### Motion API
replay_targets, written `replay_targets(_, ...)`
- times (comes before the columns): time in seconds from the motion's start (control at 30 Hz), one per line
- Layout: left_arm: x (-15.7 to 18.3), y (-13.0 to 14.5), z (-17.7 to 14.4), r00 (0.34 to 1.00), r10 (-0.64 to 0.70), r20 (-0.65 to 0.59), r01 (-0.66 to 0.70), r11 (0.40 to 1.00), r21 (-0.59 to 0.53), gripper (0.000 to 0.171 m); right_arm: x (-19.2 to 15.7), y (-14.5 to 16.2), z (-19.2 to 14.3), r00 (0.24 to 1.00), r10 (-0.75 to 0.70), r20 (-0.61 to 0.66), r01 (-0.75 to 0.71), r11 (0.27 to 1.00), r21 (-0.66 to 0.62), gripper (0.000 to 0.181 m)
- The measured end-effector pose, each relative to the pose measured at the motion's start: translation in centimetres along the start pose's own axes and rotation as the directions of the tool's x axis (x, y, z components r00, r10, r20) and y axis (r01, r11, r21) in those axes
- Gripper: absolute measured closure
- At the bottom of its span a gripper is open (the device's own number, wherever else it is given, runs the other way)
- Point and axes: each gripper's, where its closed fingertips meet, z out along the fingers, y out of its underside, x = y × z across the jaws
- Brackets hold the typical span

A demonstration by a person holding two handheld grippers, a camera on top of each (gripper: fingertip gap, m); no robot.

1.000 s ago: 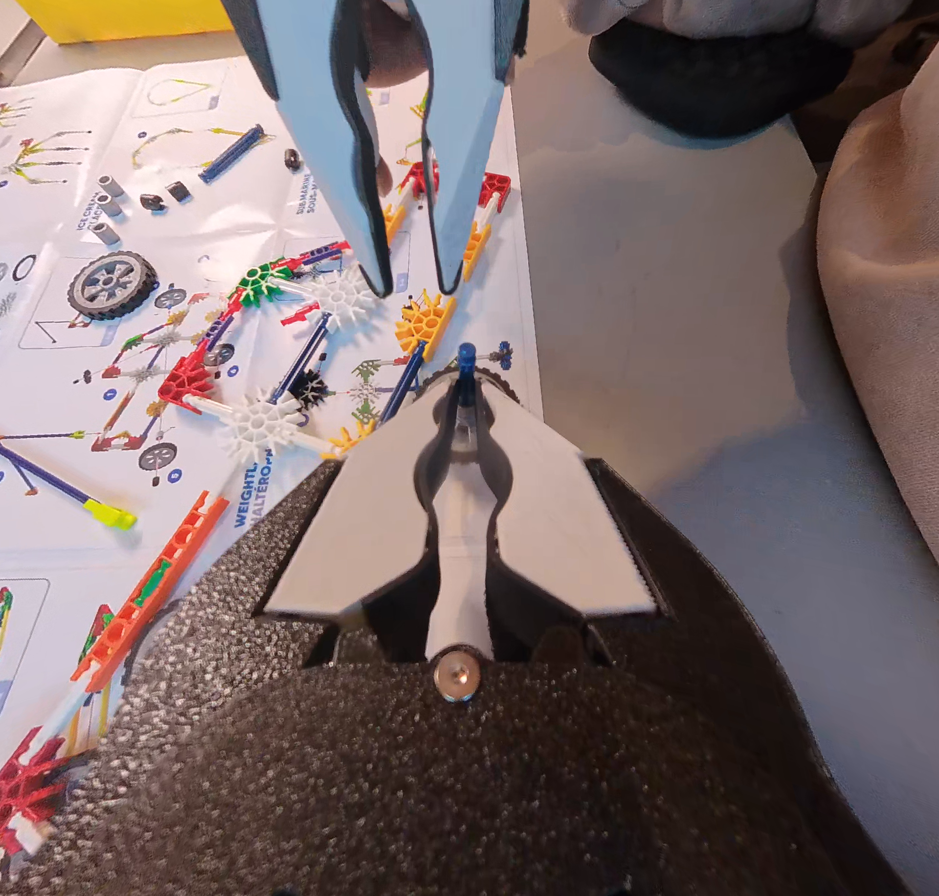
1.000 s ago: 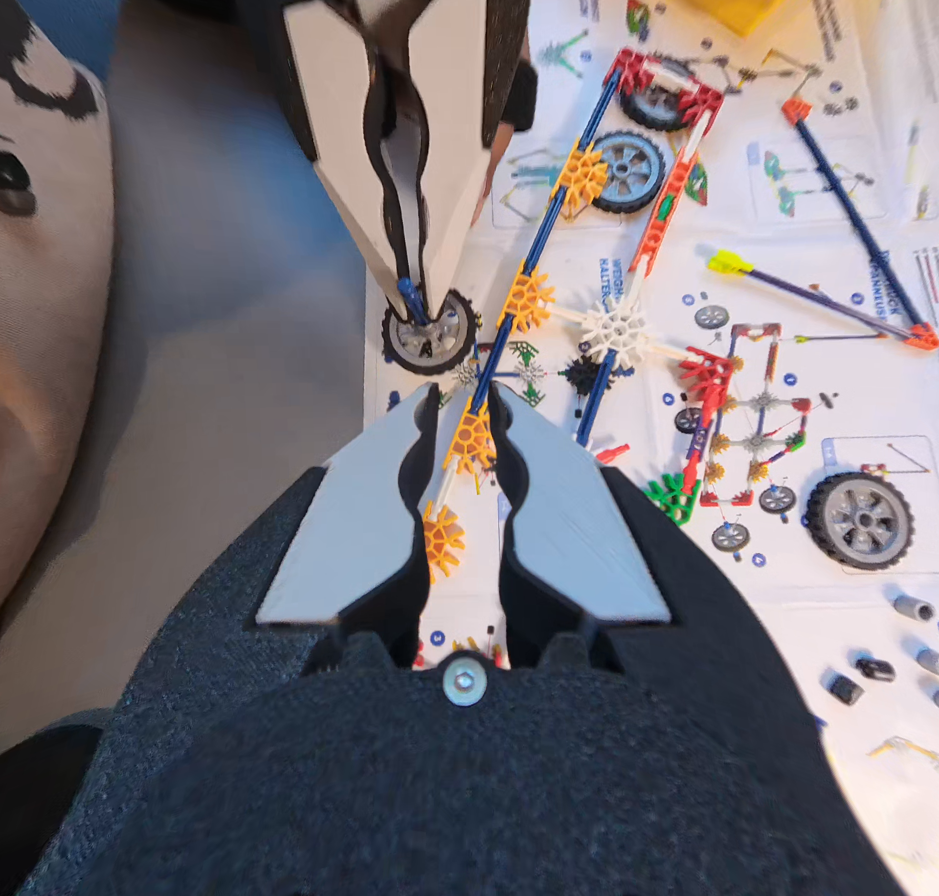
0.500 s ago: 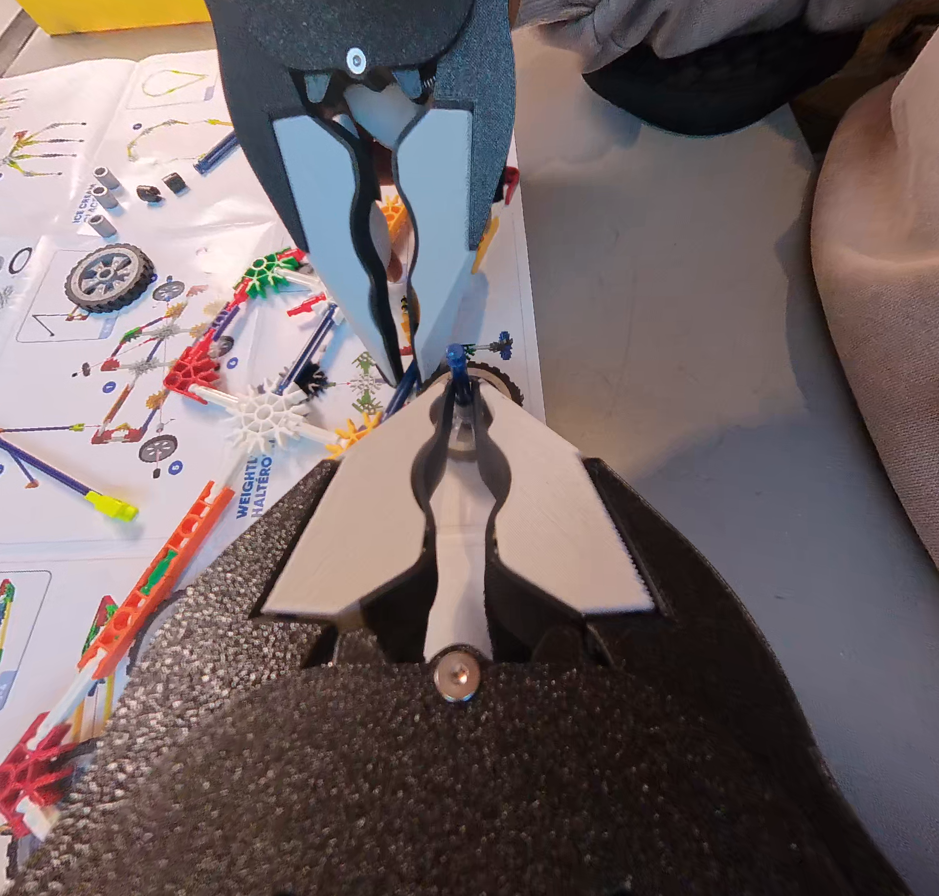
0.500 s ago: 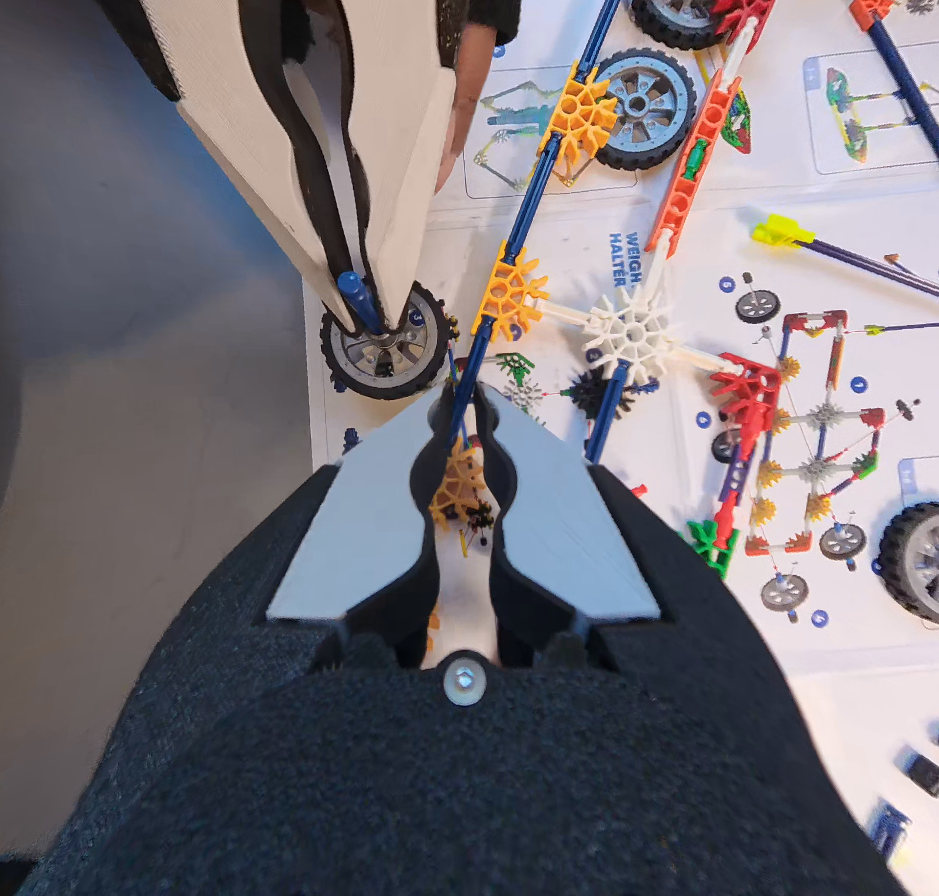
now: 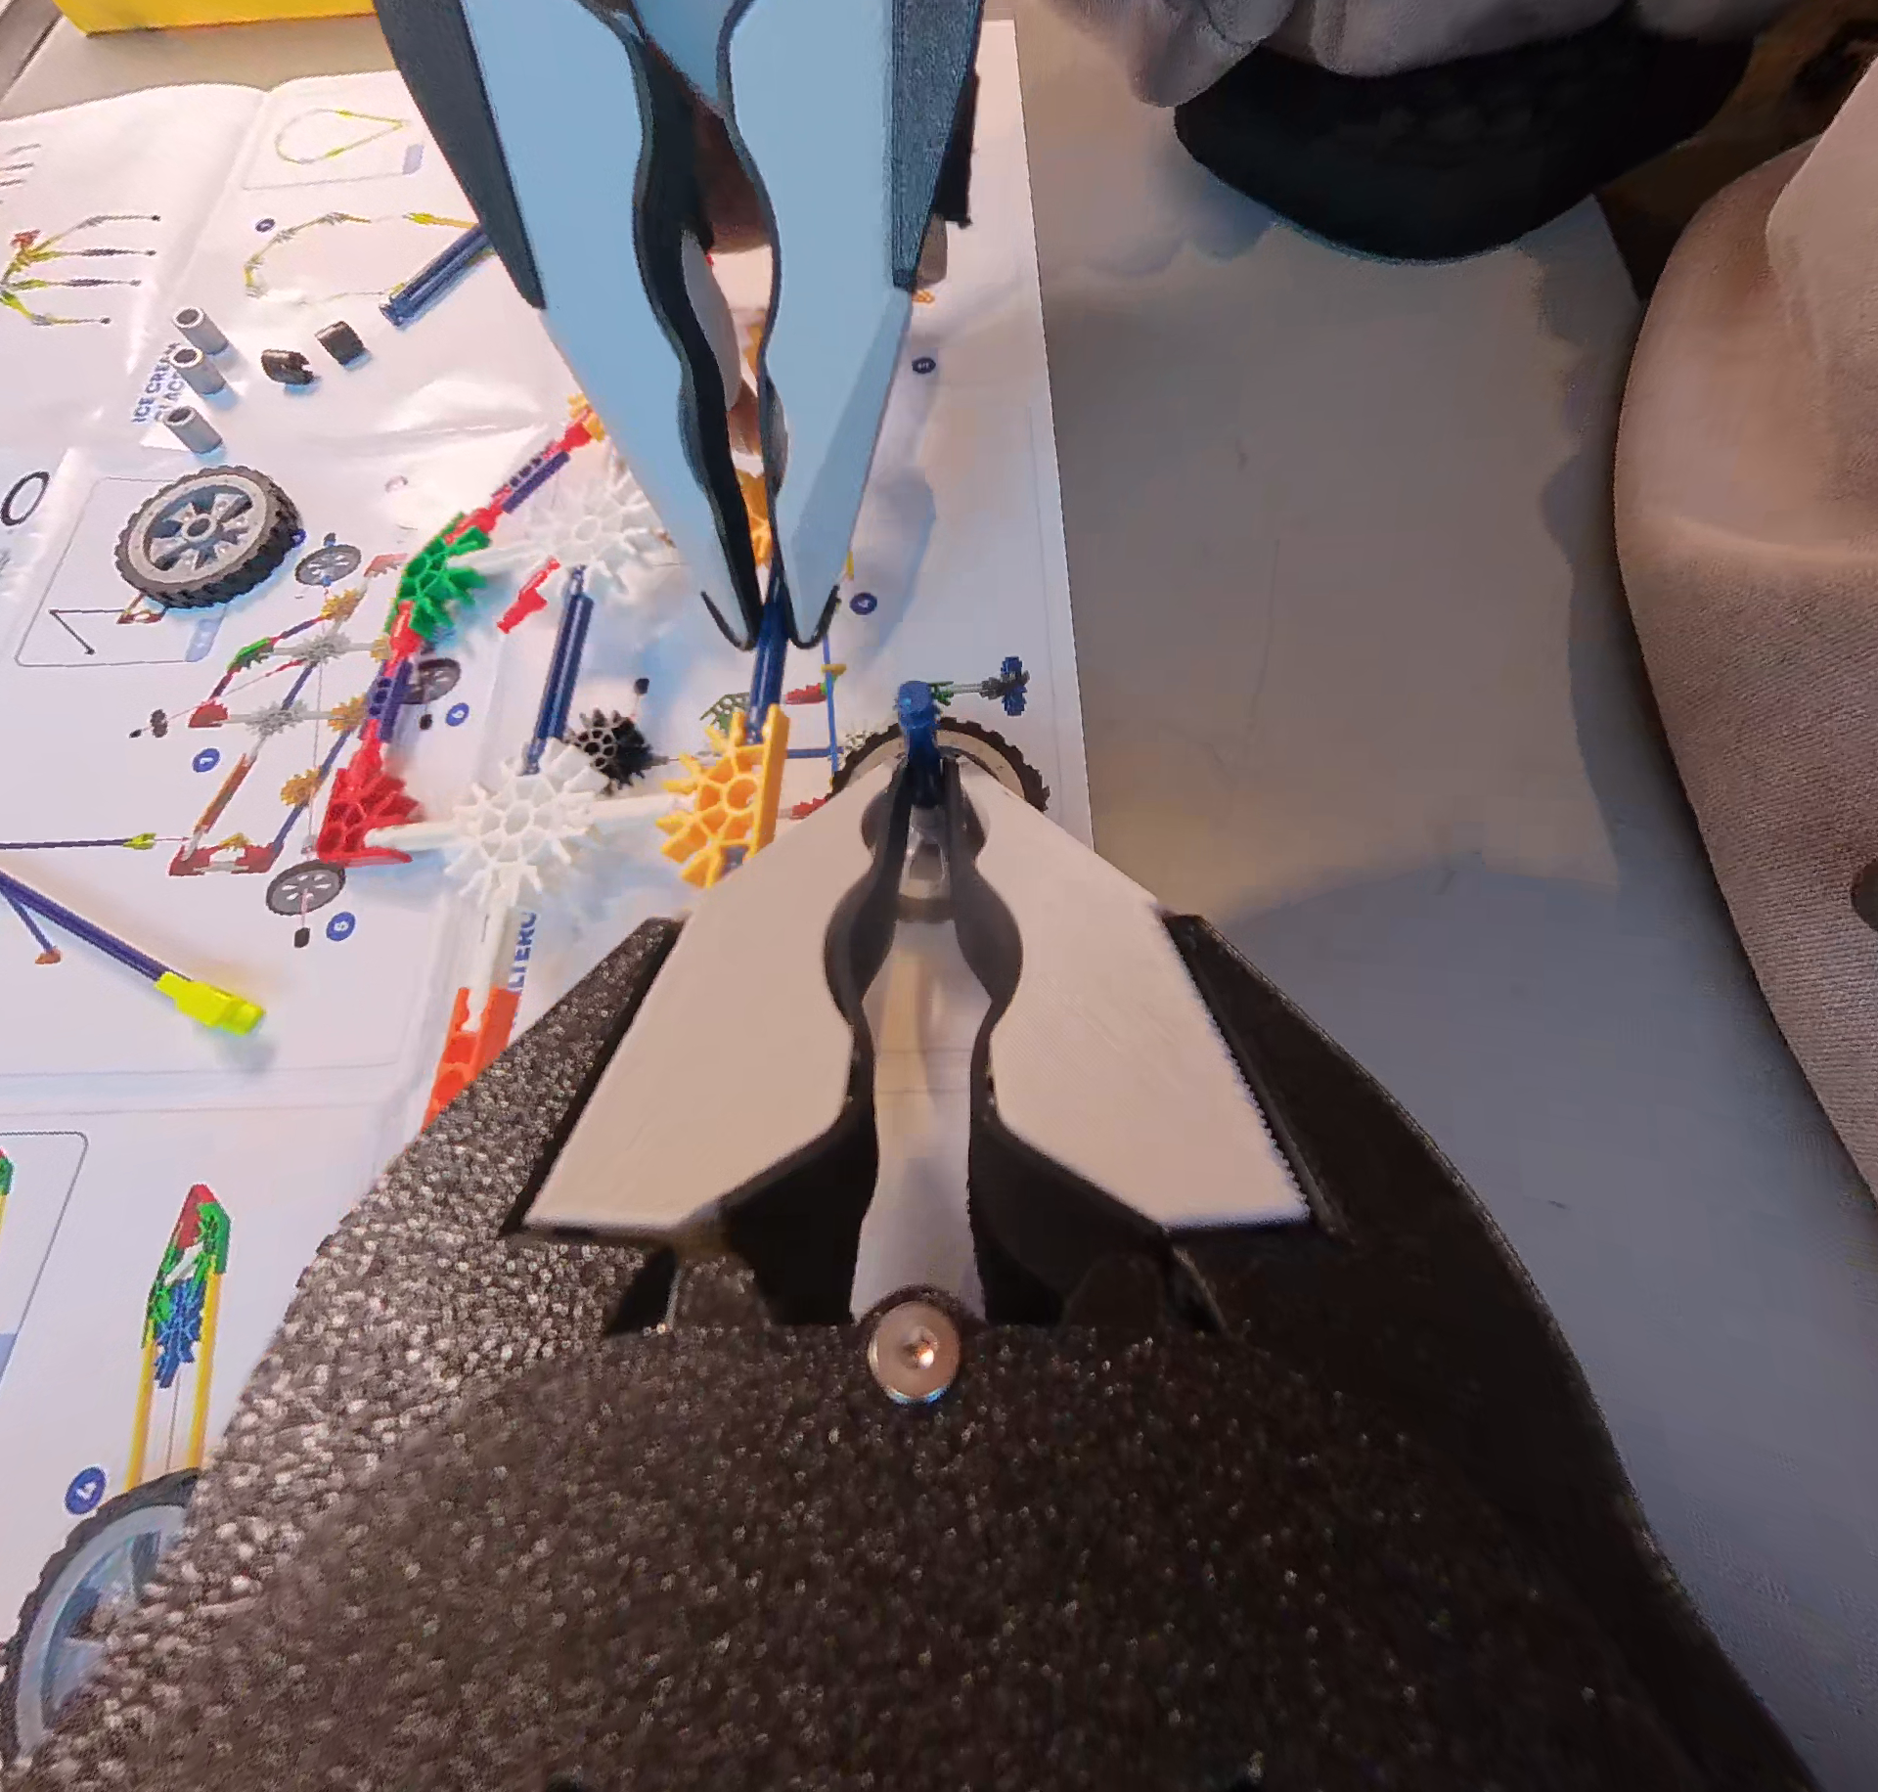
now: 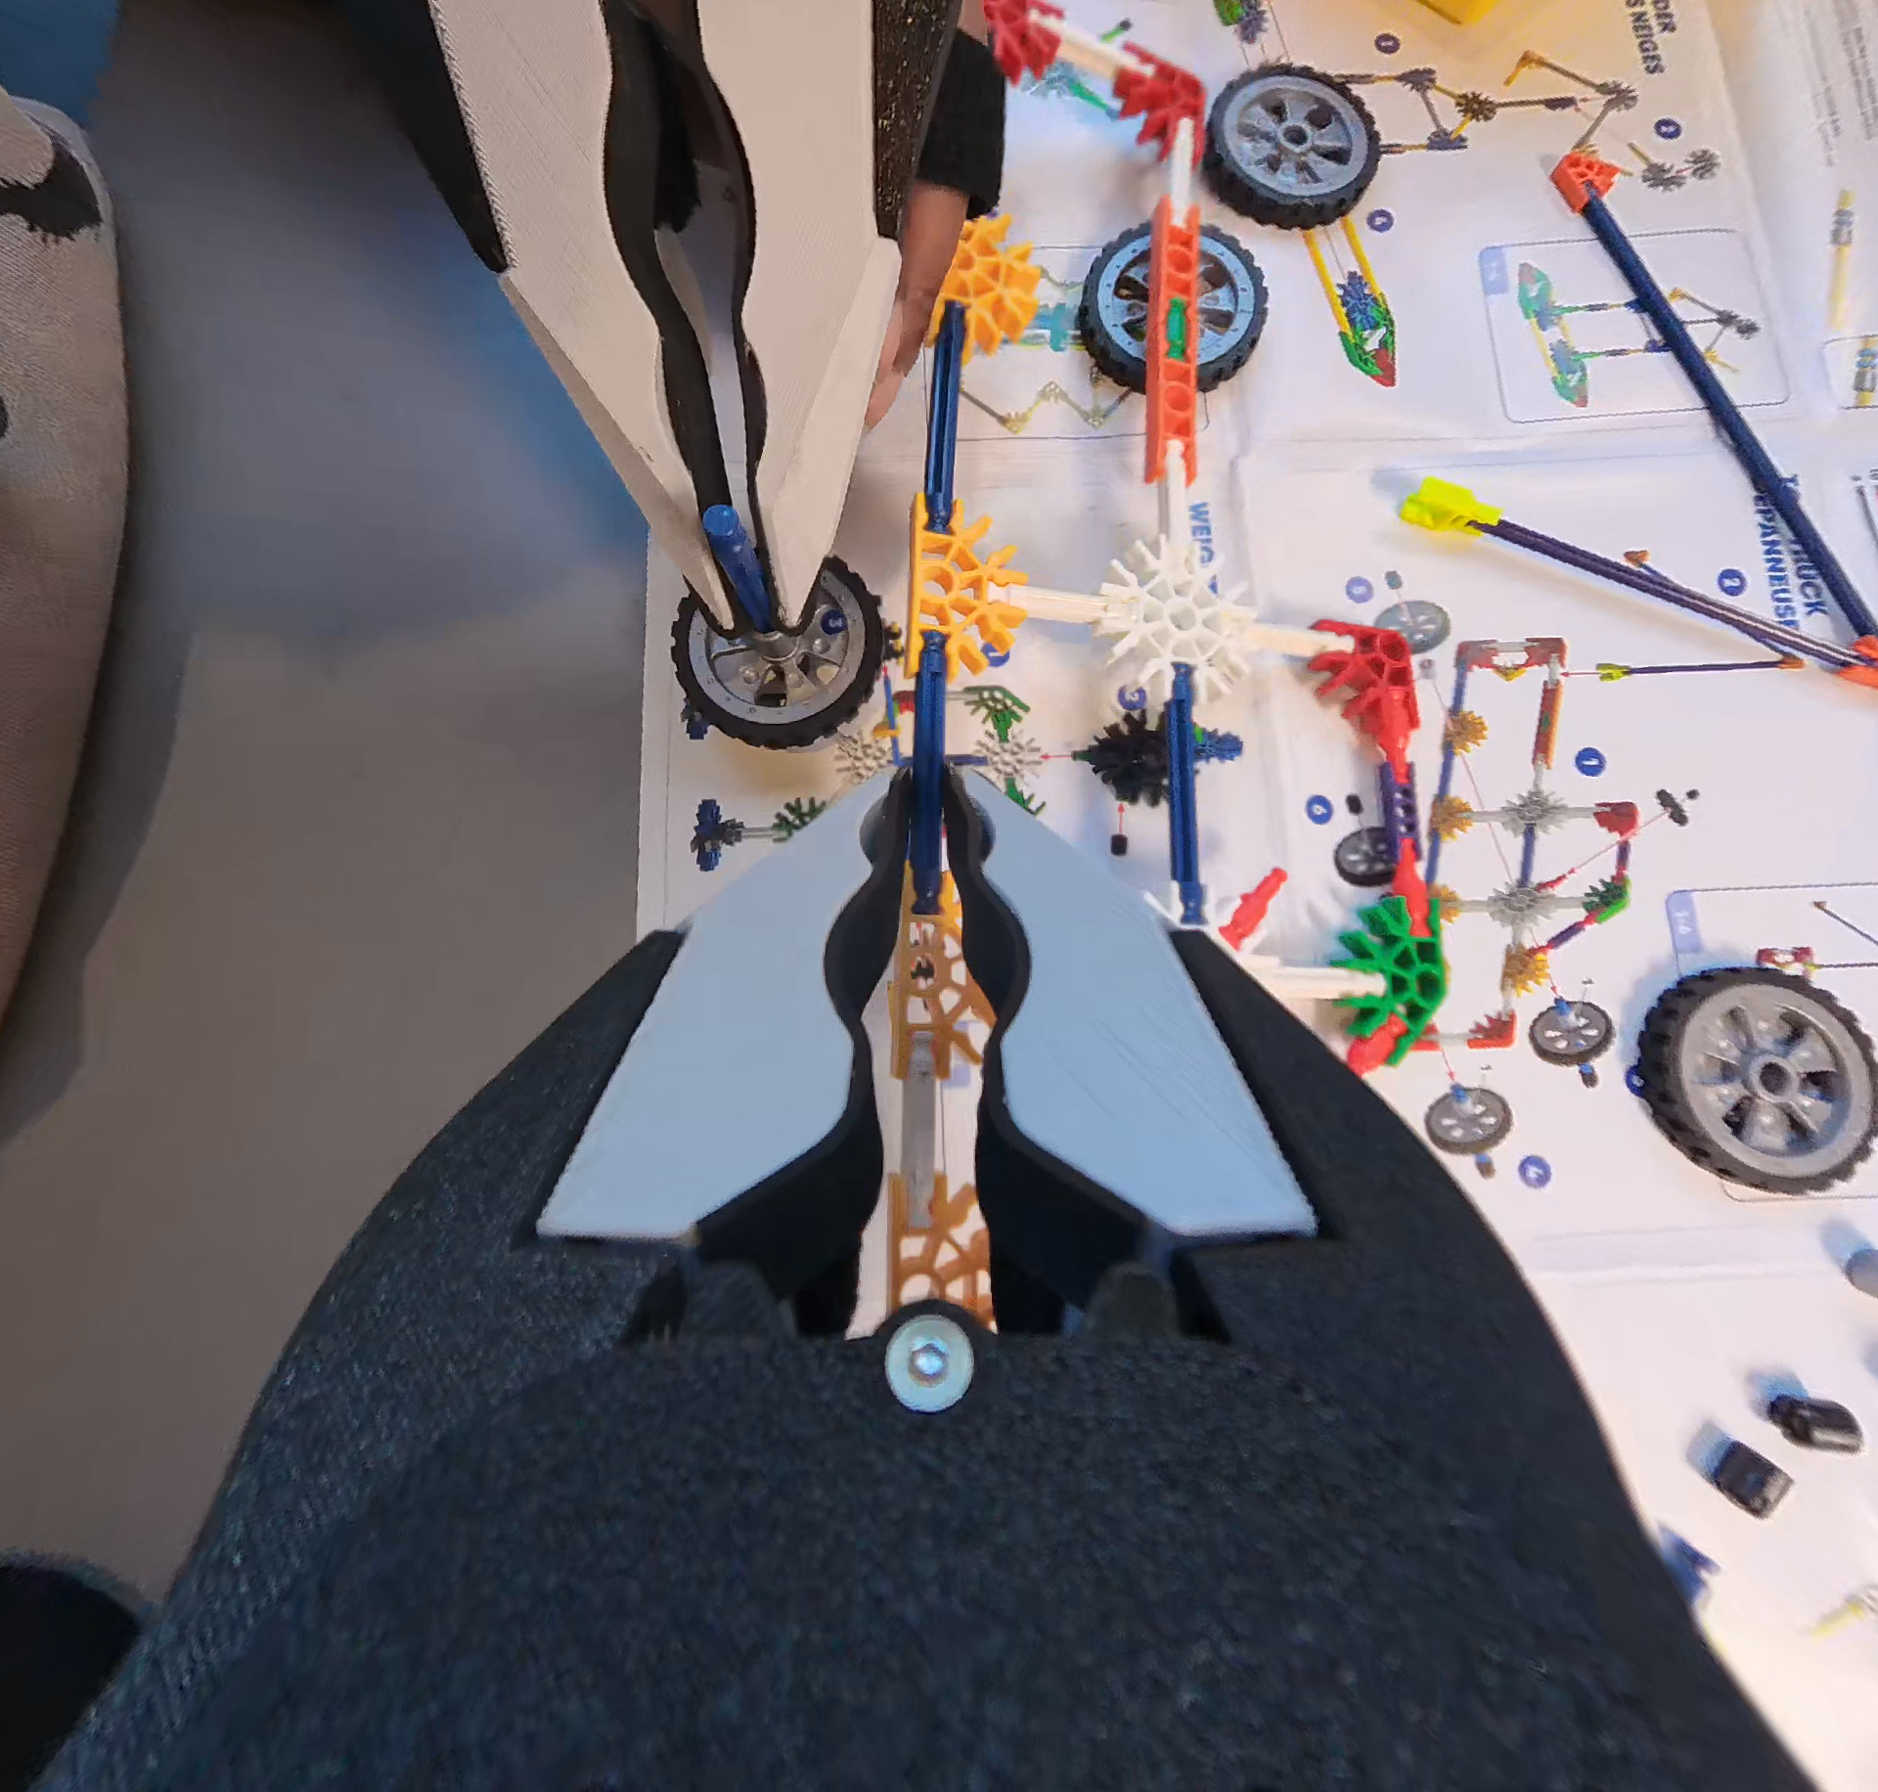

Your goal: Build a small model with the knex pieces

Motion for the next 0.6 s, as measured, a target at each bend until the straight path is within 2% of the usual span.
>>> replay_targets(0.27, -0.1, -0.1, 0.1, 1.0, -0.021, 0.012, 0.022, 1.0, -0.001, 0.167, 0.6, 0.7, -1.3, 0.999, 0.043, 0.002, -0.043, 0.998, 0.05, 0.178)
replay_targets(0.6, -1.4, 0.1, 0.1, 0.995, -0.073, 0.064, 0.073, 0.997, 0.002, 0.166, 1.1, 0.0, -2.4, 0.996, 0.083, 0.027, -0.087, 0.986, 0.14, 0.178)
